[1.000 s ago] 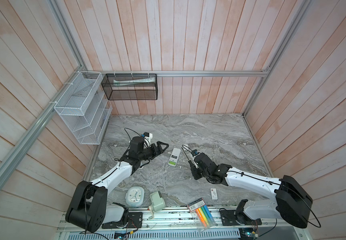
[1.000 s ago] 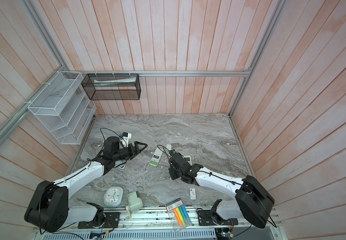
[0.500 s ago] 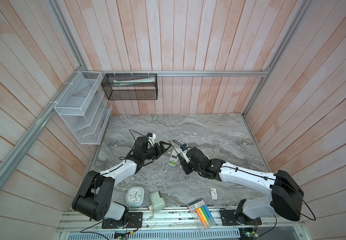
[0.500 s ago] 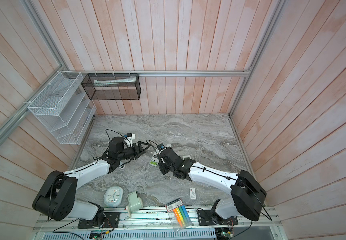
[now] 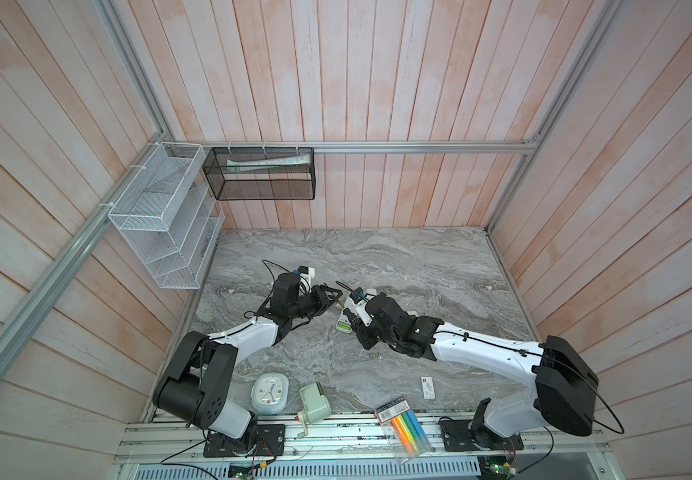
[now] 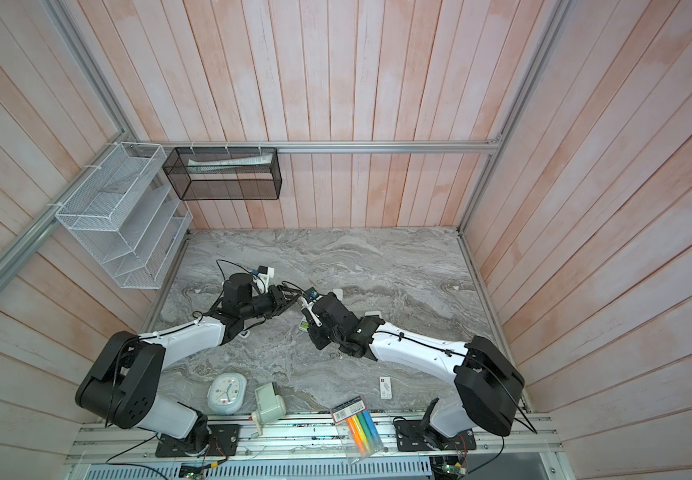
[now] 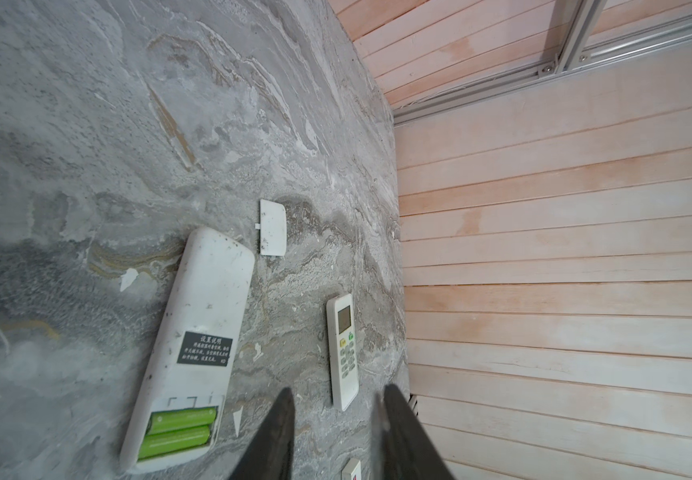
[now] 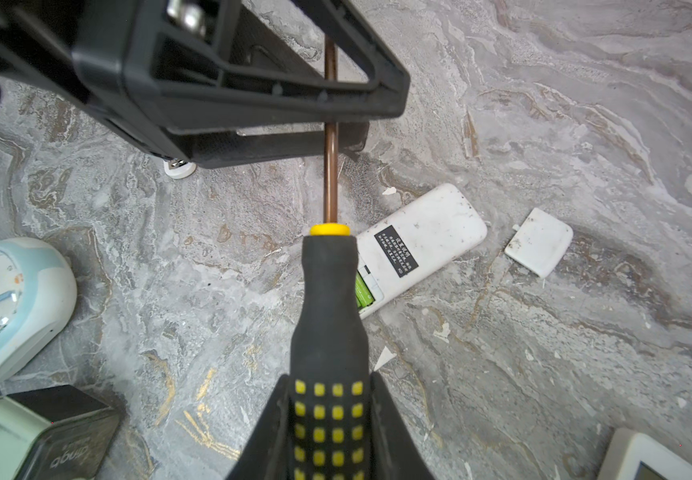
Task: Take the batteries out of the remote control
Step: 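Lift the screwdriver with the right gripper and bring its tip toward the batteries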
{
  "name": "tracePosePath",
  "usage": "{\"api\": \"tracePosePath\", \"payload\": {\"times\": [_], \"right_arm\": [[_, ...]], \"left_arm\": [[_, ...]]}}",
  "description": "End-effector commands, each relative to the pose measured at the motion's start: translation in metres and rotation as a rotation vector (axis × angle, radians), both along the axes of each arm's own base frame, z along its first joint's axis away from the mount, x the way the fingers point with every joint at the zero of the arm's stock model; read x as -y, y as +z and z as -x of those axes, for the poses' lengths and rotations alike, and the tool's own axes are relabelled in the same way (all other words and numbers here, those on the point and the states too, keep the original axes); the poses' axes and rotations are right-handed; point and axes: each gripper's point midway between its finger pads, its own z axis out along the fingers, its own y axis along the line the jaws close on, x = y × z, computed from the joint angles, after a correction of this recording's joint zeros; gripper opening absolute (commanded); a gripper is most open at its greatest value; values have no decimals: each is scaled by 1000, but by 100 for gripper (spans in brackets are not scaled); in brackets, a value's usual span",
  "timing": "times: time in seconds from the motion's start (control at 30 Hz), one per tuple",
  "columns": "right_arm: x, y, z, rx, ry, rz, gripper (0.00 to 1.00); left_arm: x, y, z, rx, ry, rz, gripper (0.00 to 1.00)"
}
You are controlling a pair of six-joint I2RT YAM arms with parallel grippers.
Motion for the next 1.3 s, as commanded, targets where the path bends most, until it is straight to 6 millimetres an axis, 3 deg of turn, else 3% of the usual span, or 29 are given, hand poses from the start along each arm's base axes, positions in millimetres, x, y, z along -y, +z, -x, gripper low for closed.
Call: {"api": "tracePosePath", "payload": {"times": [0.0,0.17,0.4,0.6,0.87,1.07,1.27], "right_arm": [[-15,13,-1,33,47,-29,0],[-14,16,-4,59,52,-13,0],[-11,31,-10,143,70,-24,0],[-7,49,-11,175,148,-102,20],[5,93,-2,370,297,-281,60],[15,115,-10,372,349,-318,65],[9,115,-7,362,398,-301,65]], "left_arm": [[7,10,-5,40,-19,24,23],[10,13,-2,35,-32,64,2],[9,25,1,27,-11,149,0],[2,43,2,24,30,265,0],[-16,64,0,-10,87,399,0],[-22,73,2,-29,109,478,0],[-24,76,0,-49,125,523,0]]}}
